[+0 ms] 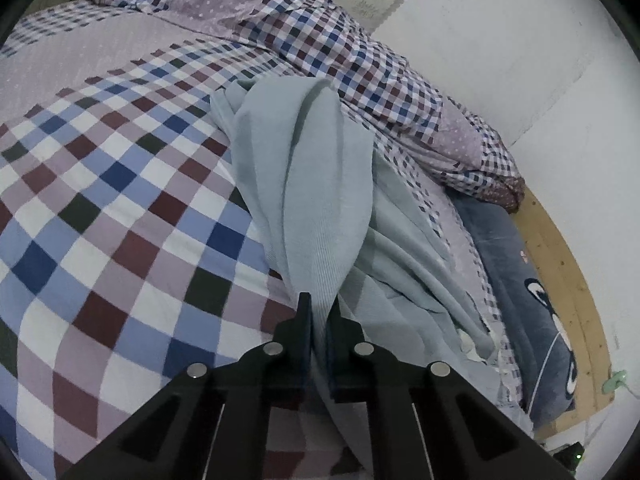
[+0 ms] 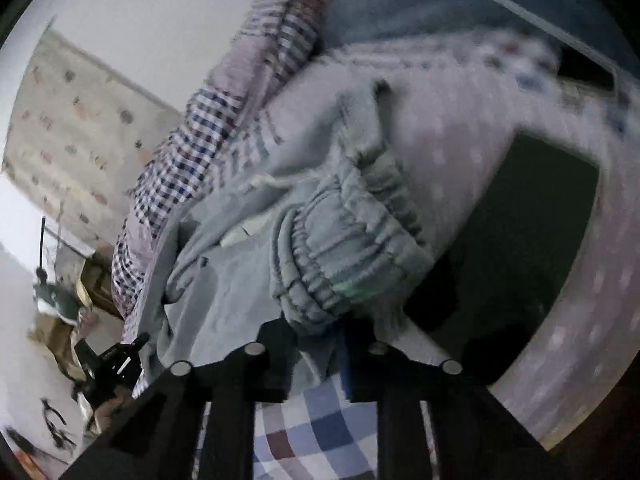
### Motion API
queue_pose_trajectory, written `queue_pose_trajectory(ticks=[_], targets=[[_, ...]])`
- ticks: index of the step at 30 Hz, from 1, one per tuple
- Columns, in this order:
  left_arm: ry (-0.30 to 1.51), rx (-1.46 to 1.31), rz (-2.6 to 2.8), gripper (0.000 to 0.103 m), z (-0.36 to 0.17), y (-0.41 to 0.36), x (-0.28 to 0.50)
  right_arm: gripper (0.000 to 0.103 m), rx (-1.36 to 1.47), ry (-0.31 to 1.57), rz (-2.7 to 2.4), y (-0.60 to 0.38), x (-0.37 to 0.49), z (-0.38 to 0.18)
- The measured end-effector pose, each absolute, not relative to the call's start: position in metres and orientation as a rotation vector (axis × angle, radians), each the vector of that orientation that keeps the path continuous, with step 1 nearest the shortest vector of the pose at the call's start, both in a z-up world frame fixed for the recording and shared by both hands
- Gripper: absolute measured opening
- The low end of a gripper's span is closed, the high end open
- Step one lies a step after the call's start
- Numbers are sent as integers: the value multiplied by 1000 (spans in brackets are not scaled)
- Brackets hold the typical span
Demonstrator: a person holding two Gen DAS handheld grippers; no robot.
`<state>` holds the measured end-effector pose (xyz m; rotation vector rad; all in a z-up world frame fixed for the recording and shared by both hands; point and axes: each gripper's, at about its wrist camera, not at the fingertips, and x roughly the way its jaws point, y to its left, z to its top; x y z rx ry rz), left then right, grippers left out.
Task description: Fold clothes
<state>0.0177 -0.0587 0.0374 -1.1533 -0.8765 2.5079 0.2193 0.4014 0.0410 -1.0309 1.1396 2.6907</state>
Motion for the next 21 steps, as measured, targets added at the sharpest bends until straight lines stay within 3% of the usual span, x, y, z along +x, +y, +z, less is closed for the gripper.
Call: queue_pose_trajectory(ticks=[5, 7, 11, 13, 16, 21], targets=[[-926, -1136, 2429, 4, 44, -29, 49, 9, -846, 1013, 2628, 458, 233, 74], [-865, -1151, 2367, 4, 44, -1, 73, 10, -792, 983, 2571, 481, 238, 79], [-682, -1240, 2346, 4, 28, 41, 94, 21, -914, 1095, 2299, 508, 239, 38], [-687, -1263, 2336, 5, 25, 37, 92, 20, -925, 1167, 2177, 514, 253, 26], [-735, -1280, 2305, 8, 29, 26, 91, 29, -850, 1173, 2099, 514, 285, 39], [-689, -1241, 2348, 31, 43, 13, 103, 37, -733, 1026, 2318, 474, 288, 85]])
